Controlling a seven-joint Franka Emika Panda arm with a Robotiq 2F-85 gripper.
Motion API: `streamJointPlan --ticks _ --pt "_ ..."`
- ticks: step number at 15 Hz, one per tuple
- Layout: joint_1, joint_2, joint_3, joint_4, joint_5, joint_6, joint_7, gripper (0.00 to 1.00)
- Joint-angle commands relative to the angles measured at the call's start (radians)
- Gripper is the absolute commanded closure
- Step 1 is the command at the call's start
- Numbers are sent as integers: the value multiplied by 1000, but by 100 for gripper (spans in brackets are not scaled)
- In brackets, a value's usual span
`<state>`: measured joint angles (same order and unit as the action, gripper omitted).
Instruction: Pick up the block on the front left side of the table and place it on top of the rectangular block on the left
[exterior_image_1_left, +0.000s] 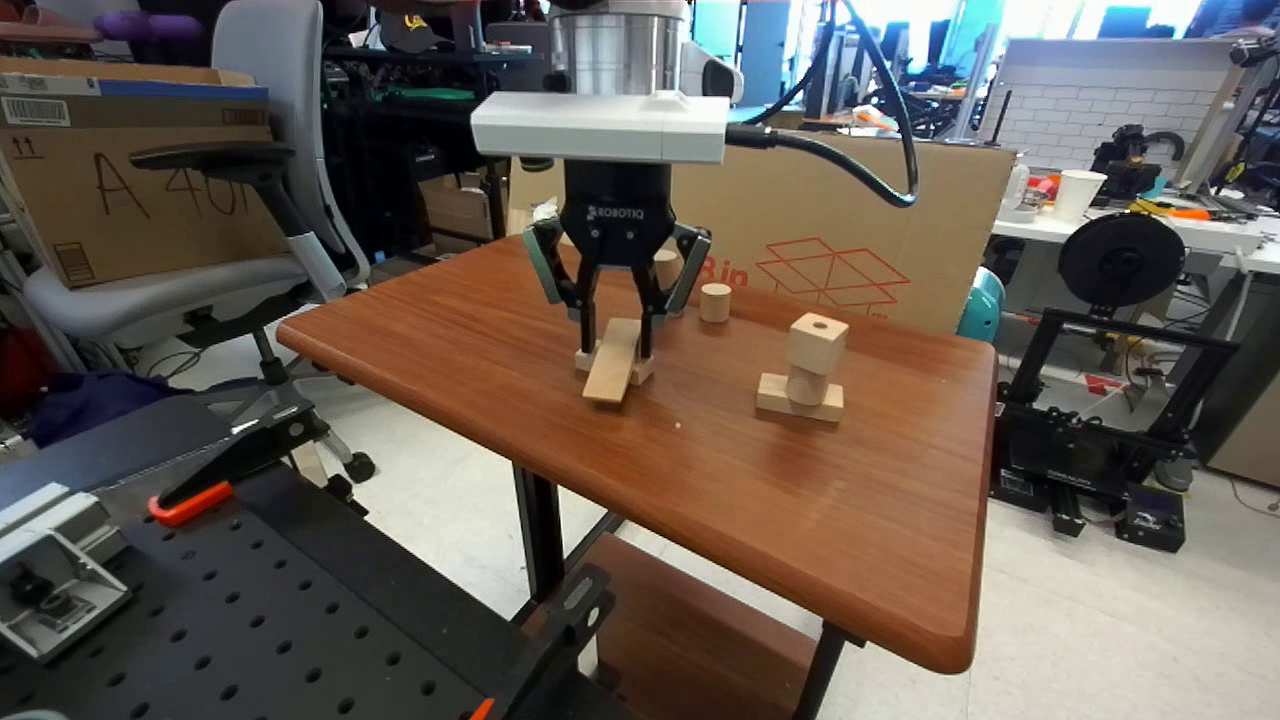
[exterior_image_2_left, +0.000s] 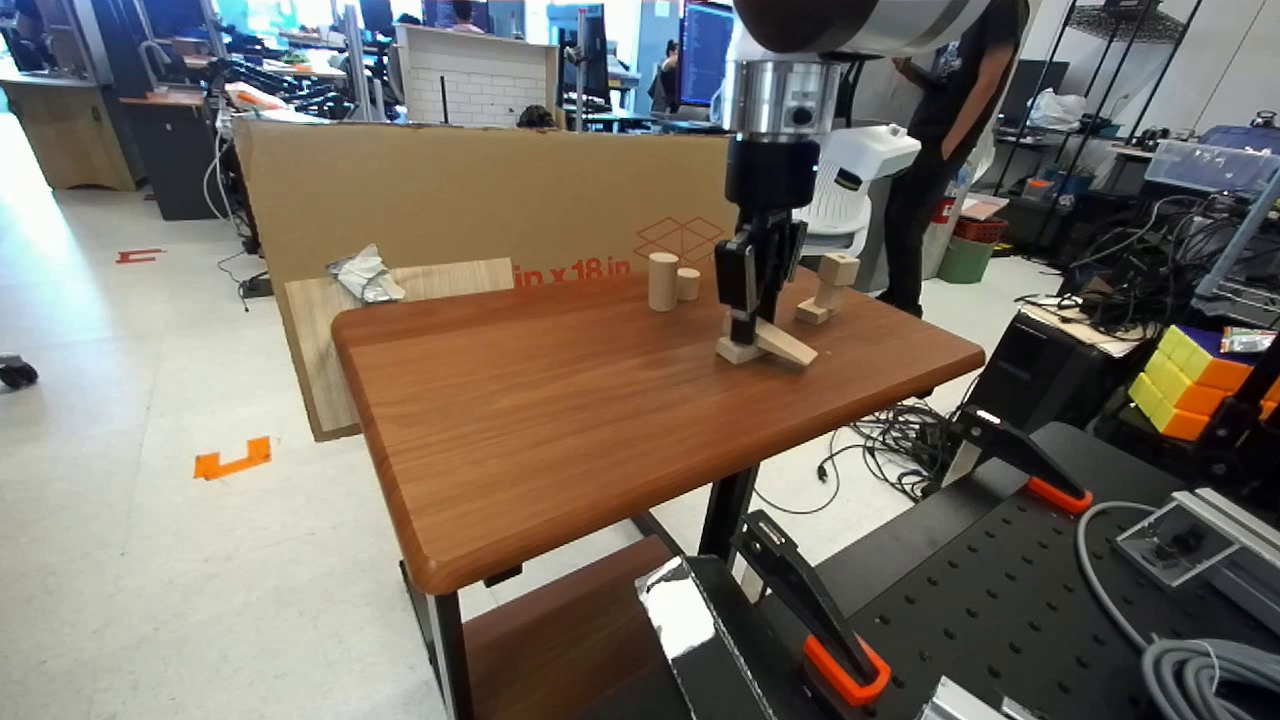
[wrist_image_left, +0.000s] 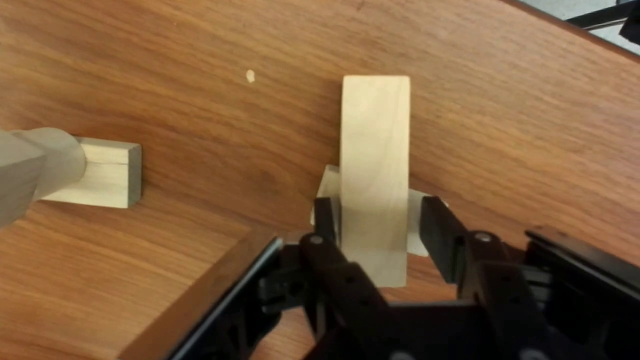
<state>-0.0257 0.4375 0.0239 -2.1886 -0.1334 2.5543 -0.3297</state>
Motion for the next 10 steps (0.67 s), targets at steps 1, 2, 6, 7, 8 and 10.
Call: streamJointPlan --ticks 1,2,6,7,8,10 --pt "-8 9 20 12 12 4 5 19" --pt "-8 1 24 6 13 5 2 12" --pt "-11 -59 43 -34 26 14 -3 0" --pt "-6 -90 45 -53 25 20 5 0" --pt "-1 -115 47 -64 27 22 19 0" --pt "10 -181 47 -86 43 18 79 0"
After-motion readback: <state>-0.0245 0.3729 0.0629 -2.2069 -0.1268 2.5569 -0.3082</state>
